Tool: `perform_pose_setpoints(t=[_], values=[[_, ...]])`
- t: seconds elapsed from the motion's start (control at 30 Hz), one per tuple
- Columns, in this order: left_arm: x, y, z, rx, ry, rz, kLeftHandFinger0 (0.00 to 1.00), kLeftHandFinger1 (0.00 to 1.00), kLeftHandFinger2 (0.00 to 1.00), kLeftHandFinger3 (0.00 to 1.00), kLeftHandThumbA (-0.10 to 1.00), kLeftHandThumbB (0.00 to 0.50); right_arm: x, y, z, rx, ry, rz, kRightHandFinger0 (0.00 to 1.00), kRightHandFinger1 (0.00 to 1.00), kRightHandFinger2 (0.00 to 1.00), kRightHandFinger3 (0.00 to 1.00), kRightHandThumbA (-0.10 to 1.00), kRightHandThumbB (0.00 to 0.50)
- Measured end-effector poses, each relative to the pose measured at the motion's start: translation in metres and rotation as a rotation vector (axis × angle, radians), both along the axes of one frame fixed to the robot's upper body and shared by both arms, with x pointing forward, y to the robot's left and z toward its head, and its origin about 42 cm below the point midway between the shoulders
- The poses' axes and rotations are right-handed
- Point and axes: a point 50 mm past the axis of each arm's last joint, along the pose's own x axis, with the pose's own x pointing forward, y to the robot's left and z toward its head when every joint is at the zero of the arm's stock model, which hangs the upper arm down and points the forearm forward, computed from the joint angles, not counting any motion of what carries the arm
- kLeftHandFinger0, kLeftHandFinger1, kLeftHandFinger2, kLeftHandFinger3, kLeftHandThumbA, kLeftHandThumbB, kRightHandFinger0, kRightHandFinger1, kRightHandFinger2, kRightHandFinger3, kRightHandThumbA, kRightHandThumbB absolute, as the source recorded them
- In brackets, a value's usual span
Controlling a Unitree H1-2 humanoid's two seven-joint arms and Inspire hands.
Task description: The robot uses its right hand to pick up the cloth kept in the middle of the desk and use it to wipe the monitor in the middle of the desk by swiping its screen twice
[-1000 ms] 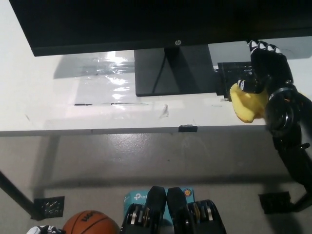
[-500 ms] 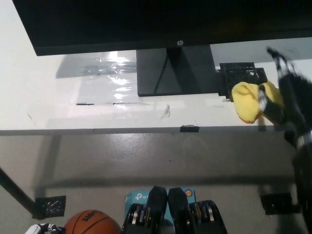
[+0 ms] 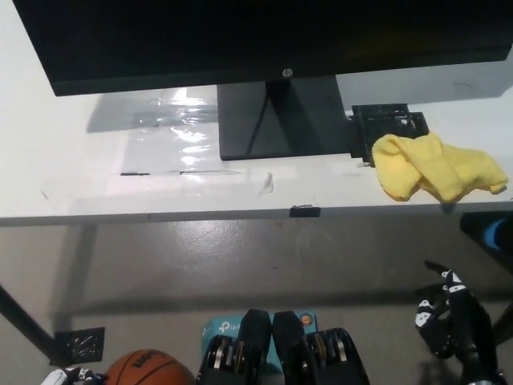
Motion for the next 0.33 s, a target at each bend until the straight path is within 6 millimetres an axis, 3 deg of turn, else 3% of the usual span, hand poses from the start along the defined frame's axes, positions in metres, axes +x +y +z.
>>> perform_pose_setpoints(t=[0.2,0.23,0.27,0.3,0.33], values=[[0.000,0.000,0.000,0.002,0.000,0.000,0.48,0.51,0.67,0.79,0.47,0.306,0.000,0.004,-0.019,0.184,-0.002,-0.084,0.14,0.26,0.51,0.87,-0.10,0.151],[0.000,0.000,0.000,0.002,0.000,0.000,0.48,0.51,0.67,0.79,0.48,0.308,0.001,0.004,-0.022,0.224,0.001,-0.098,0.07,0.20,0.49,0.87,-0.10,0.142],[0.001,0.000,0.000,0.002,-0.001,0.000,0.48,0.51,0.67,0.79,0.48,0.308,0.002,0.004,-0.025,0.247,0.004,-0.102,0.07,0.20,0.49,0.87,-0.10,0.142],[0.002,0.000,0.001,0.002,-0.003,-0.001,0.49,0.51,0.67,0.80,0.49,0.309,0.003,0.004,-0.027,0.266,0.007,-0.104,0.00,0.14,0.49,0.85,-0.10,0.170],[0.002,0.000,0.001,0.003,-0.004,-0.001,0.49,0.51,0.68,0.80,0.49,0.309,0.004,0.004,-0.028,0.276,0.008,-0.104,0.00,0.14,0.49,0.85,-0.10,0.170]])
